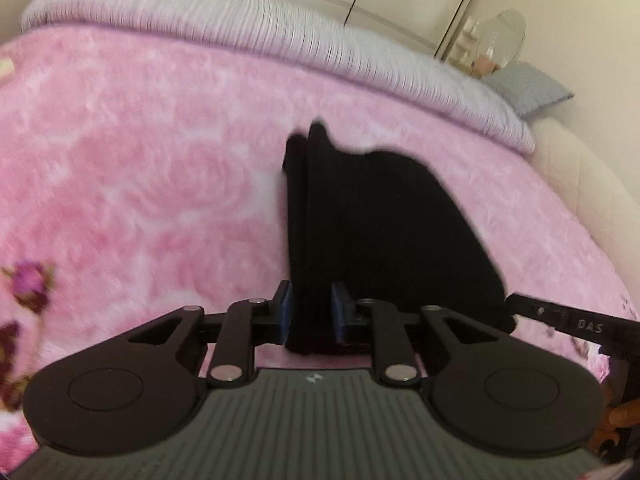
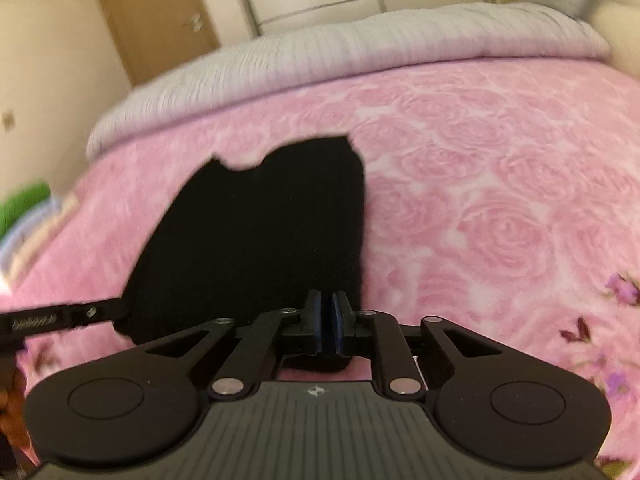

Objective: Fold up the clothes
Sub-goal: 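Lay the folded garment down, open both grippers and withdraw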

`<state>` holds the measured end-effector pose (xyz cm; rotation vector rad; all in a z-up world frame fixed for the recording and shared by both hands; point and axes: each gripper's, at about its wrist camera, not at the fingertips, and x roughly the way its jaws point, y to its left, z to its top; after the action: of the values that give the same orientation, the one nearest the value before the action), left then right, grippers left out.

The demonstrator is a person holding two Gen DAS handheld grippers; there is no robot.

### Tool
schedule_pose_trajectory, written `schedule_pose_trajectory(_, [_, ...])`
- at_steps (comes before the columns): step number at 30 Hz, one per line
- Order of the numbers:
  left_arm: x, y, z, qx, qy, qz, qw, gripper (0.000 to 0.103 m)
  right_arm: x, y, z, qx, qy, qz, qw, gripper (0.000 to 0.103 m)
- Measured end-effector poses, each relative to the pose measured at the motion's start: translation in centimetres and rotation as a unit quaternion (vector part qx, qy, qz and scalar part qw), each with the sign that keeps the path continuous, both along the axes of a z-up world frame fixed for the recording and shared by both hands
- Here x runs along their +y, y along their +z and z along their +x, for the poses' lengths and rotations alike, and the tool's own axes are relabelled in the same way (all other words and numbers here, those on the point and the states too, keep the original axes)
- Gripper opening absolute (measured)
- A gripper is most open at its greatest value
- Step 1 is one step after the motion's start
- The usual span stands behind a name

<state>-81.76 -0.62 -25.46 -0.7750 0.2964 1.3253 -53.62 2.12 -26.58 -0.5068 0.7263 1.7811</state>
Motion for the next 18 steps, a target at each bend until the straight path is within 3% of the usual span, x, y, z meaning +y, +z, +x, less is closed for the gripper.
schedule_pose_trajectory(3, [0.1, 1.2, 0.9, 0.004, -0.016, 0.01, 0.9998, 0.017, -0.1, 0.7, 0.5, 0.015, -0.009, 0.009, 1.0, 0.027])
schedule_pose_trajectory(7, [1.9, -1.0, 2.8, 0.049, -0.024, -0.029, 0.9981, 0.023, 0.3, 0.0, -0.2, 0.005, -0.007, -0.011, 1.0, 0.033])
schedule_pose_trajectory(8, [2.1, -1.6, 3.1, 0.063, -0.02, -0.037, 0.9971, 0.029, 0.5, -0.4, -0.5, -0.003, -0.006, -0.019, 1.0, 0.037])
schedule_pose_trajectory(9, [2.2, -1.9, 3.4, 0.08, -0.013, -0.043, 0.9958, 0.042, 0.6, -0.5, -0.6, -0.012, -0.006, -0.027, 1.0, 0.053])
schedule_pose_trajectory(10, [2.2, -2.1, 3.5, 0.088, -0.006, -0.049, 0.9949, 0.043, 0.7, -0.5, -0.7, -0.021, -0.007, -0.034, 0.999, 0.081])
schedule_pose_trajectory(11, [2.0, -2.0, 3.3, 0.081, 0.0, -0.052, 0.9954, 0.044, 0.8, -0.5, -0.8, -0.028, -0.007, -0.04, 0.999, 0.094])
schedule_pose_trajectory(13, [1.4, -1.4, 3.1, 0.076, 0.006, -0.055, 0.9956, 0.048, 0.5, -0.3, -0.6, -0.03, -0.005, -0.045, 0.999, 0.092])
schedule_pose_trajectory(15, [0.7, -0.8, 3.2, 0.084, 0.011, -0.059, 0.9946, 0.064, -0.1, 0.1, -0.6, -0.038, -0.011, -0.04, 0.998, 0.096])
schedule_pose_trajectory(16, [0.3, -0.4, 3.3, 0.088, 0.013, -0.062, 0.9941, 0.067, -0.3, 0.3, -0.7, -0.041, -0.012, -0.042, 0.998, 0.103])
schedule_pose_trajectory(18, [-0.8, 0.2, 3.6, 0.091, 0.015, -0.064, 0.9936, 0.068, -0.9, 0.8, -0.8, -0.046, -0.014, -0.045, 0.998, 0.103])
